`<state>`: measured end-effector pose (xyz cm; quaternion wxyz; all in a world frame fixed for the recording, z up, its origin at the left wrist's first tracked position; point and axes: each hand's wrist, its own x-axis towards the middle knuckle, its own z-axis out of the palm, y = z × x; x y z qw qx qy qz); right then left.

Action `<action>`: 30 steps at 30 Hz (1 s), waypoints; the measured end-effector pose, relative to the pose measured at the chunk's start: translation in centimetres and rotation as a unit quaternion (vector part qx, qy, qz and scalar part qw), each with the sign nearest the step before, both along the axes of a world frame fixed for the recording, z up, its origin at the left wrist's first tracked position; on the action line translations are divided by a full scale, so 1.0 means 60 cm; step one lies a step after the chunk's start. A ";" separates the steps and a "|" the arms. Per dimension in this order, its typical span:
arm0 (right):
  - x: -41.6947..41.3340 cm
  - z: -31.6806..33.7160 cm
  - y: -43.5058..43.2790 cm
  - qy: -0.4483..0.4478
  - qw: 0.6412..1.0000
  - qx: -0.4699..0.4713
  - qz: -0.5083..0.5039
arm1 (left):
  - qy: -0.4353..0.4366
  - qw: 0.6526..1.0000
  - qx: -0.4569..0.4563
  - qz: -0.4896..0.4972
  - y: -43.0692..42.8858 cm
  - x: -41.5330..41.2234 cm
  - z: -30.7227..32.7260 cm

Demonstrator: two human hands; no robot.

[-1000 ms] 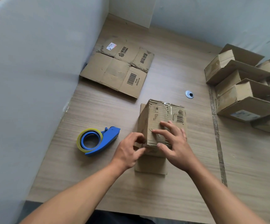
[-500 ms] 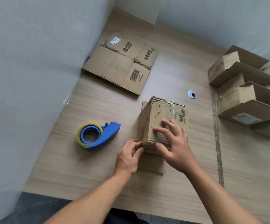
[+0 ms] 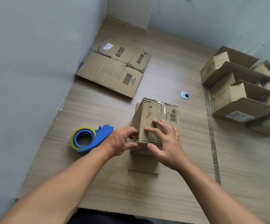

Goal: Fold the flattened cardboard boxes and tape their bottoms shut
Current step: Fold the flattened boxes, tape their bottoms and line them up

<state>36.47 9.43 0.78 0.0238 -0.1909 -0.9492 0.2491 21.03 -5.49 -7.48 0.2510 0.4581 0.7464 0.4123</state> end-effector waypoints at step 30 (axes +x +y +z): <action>0.046 -0.036 0.042 0.118 0.870 -0.346 -0.330 | -0.235 0.950 -0.054 0.199 0.023 0.095 0.091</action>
